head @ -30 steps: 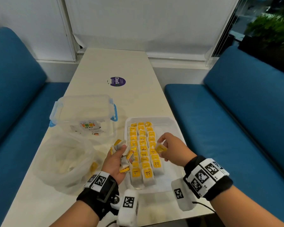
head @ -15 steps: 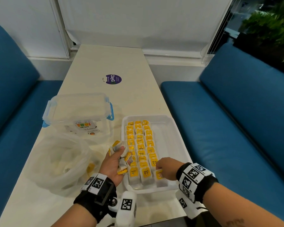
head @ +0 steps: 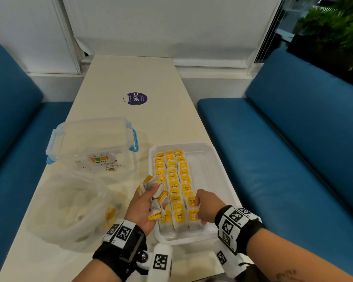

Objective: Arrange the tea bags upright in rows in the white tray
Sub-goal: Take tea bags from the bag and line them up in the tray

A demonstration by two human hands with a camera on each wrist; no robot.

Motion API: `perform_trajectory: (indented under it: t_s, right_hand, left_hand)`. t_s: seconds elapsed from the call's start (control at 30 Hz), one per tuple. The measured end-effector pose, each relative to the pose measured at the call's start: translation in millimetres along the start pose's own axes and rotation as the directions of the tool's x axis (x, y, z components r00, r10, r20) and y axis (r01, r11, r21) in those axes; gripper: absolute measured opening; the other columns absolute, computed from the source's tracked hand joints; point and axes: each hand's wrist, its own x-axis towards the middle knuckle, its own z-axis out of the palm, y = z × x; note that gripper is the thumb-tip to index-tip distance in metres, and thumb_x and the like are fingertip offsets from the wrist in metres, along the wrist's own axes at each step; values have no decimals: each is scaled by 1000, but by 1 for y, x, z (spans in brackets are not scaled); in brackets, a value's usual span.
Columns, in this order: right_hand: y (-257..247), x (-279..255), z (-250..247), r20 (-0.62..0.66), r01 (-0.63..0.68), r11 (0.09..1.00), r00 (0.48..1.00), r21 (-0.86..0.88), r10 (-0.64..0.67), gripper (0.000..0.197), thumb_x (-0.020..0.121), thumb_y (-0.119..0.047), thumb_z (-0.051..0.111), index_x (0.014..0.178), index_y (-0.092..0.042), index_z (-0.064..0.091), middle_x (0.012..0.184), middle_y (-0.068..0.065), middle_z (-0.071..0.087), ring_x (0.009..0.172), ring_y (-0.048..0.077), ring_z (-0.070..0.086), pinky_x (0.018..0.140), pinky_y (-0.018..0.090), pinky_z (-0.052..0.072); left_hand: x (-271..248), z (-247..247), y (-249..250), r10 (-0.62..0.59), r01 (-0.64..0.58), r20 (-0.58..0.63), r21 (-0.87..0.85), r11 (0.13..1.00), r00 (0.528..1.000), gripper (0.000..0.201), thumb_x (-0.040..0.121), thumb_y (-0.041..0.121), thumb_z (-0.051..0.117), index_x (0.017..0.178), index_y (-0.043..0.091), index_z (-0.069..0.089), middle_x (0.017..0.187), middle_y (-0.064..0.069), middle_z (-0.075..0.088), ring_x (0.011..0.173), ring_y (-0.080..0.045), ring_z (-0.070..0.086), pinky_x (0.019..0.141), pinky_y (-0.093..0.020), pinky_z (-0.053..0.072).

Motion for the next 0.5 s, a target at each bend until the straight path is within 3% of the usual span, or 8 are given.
perform_trajectory:
  t_s: [0.1, 0.2, 0.27, 0.37, 0.5]
  right_hand:
    - [2, 3, 2, 1, -20, 1000, 1000, -6, 20, 40, 84, -4, 65, 71, -22, 31, 97, 6, 52, 95, 26, 63, 51, 20, 37]
    - [1, 0, -6, -68, -8, 999, 998, 35, 10, 33, 86, -4, 61, 73, -21, 36, 98, 5, 53, 98, 28, 64, 60, 24, 45]
    - [1, -5, -18, -120, 8, 991, 993, 136, 8, 31, 86, -8, 61, 72, -23, 38, 94, 2, 54, 85, 22, 64, 59, 22, 47]
    - [-5, -17, -43, -168, 54, 955, 986, 291, -4, 15, 87, -15, 62, 86, -19, 48, 77, -2, 55, 58, 8, 55, 42, 13, 35]
    - [-24, -33, -76, -271, 236, 920, 951, 313, -151, 13, 86, -13, 64, 89, -19, 53, 71, -3, 57, 57, 6, 55, 49, 15, 39]
  left_hand:
    - [1, 2, -1, -18, 18, 11, 12, 1000, 1000, 17, 92, 10, 52, 104, 20, 59, 94, -7, 65, 77, -19, 62, 50, -24, 53]
    - [0, 7, -1, -32, 32, 23, -3, 999, 999, 17, 91, 9, 52, 103, 19, 60, 92, -8, 65, 77, -20, 59, 43, -22, 50]
    - [0, 10, -1, -42, 42, 29, 0, 999, 999, 16, 92, 10, 51, 101, 20, 60, 92, -8, 64, 77, -21, 60, 41, -21, 49]
    - [2, 15, 0, -58, 58, 27, -21, 998, 998, 14, 93, 15, 50, 103, 19, 60, 88, -8, 66, 68, -19, 65, 43, -22, 51]
    - [4, 23, 3, -55, 56, 27, -37, 998, 998, 12, 94, 22, 49, 98, 17, 59, 89, -11, 66, 59, -20, 67, 46, -26, 53]
